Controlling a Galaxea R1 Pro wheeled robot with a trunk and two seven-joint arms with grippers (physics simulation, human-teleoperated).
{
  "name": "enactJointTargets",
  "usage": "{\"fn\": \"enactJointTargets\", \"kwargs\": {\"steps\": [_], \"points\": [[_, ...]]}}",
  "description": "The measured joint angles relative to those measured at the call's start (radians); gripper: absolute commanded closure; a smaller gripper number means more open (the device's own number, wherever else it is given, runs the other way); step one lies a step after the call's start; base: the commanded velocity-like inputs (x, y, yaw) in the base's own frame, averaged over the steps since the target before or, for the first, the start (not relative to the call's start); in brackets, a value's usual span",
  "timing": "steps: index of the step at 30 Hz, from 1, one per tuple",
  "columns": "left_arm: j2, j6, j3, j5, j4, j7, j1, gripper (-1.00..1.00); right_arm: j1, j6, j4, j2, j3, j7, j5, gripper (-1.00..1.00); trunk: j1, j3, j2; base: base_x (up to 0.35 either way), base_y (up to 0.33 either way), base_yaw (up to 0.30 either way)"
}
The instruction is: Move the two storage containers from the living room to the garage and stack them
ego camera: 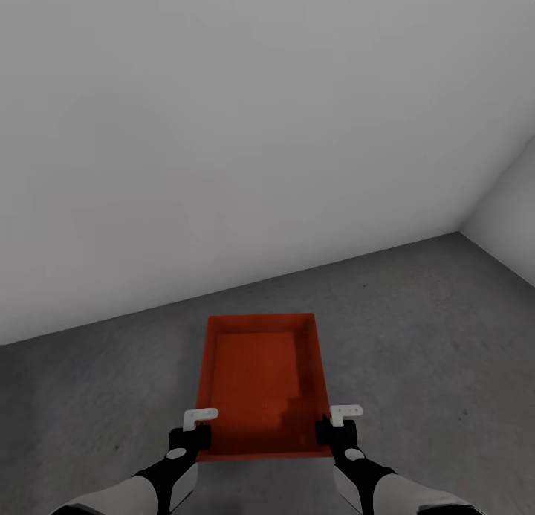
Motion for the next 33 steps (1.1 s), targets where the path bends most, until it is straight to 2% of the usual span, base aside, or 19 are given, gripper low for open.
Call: {"fn": "enactJointTargets", "kwargs": {"steps": [22, 30, 33], "points": [[0.0, 0.0, 0.002, -0.002, 0.0, 0.0, 0.0, 1.0, 0.0, 0.0, 0.0, 0.0, 0.0, 0.0, 0.0, 1.0, 0.0, 0.0, 0.0, 0.0, 0.004, 0.0], [0.0, 0.0, 0.002, -0.002, 0.0, 0.0, 0.0, 1.0, 0.0, 0.0, 0.0, 0.0, 0.0, 0.0, -0.001, 1.0, 0.031, -0.025, -0.056, 0.0, 0.0, 0.0], [0.0, 0.0, 0.001, -0.002, 0.0, 0.0, 0.0, 1.0, 0.0, 0.0, 0.0, 0.0, 0.0, 0.0, 0.0, 1.0, 0.031, -0.025, -0.056, 0.0, 0.0, 0.0]]}}
